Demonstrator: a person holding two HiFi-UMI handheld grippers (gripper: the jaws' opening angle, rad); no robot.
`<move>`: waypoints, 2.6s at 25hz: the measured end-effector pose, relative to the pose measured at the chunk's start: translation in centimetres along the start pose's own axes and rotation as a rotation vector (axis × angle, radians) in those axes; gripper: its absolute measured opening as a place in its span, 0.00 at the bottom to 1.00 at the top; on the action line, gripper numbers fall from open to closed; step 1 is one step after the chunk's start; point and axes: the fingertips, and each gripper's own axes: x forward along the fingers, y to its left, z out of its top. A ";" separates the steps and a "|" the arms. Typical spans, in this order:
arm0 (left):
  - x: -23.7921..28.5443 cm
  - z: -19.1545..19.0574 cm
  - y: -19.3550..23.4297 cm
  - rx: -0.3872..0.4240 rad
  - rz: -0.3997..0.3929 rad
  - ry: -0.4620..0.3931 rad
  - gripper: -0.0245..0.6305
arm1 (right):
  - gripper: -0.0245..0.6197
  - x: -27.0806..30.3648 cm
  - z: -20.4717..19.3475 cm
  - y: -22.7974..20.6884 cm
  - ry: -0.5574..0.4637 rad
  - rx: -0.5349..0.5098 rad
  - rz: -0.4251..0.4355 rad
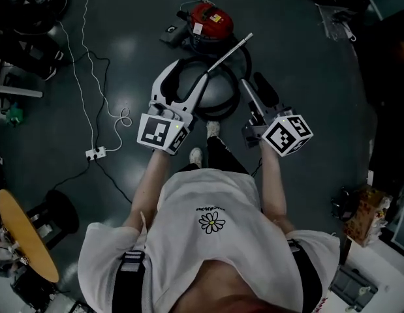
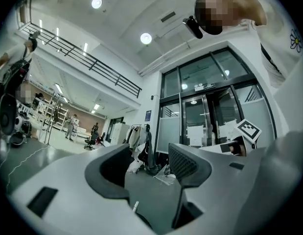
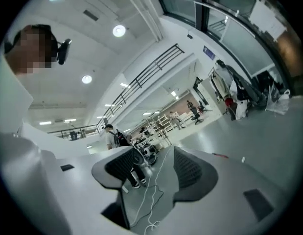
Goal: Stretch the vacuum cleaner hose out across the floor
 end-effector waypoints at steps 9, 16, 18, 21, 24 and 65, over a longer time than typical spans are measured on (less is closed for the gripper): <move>10.1 -4.9 6.3 -0.027 0.087 0.103 0.39 | 0.45 7.6 0.3 -12.1 0.158 0.138 -0.034; 15.8 -10.7 11.2 -0.062 0.062 0.197 0.39 | 0.45 13.9 -1.6 -17.4 0.200 0.195 -0.085; 17.1 -12.8 12.8 -0.060 0.050 0.221 0.39 | 0.45 15.7 -2.8 -19.5 0.214 0.207 -0.113; 19.0 -18.1 16.1 -0.046 0.043 0.265 0.39 | 0.45 18.9 -6.6 -25.5 0.226 0.264 -0.164; 20.3 -27.4 20.0 -0.032 0.046 0.311 0.39 | 0.45 22.3 -14.1 -35.2 0.246 0.324 -0.238; 21.3 3.8 12.8 0.208 -0.310 0.013 0.47 | 0.32 26.1 16.6 -7.5 0.030 -0.317 0.210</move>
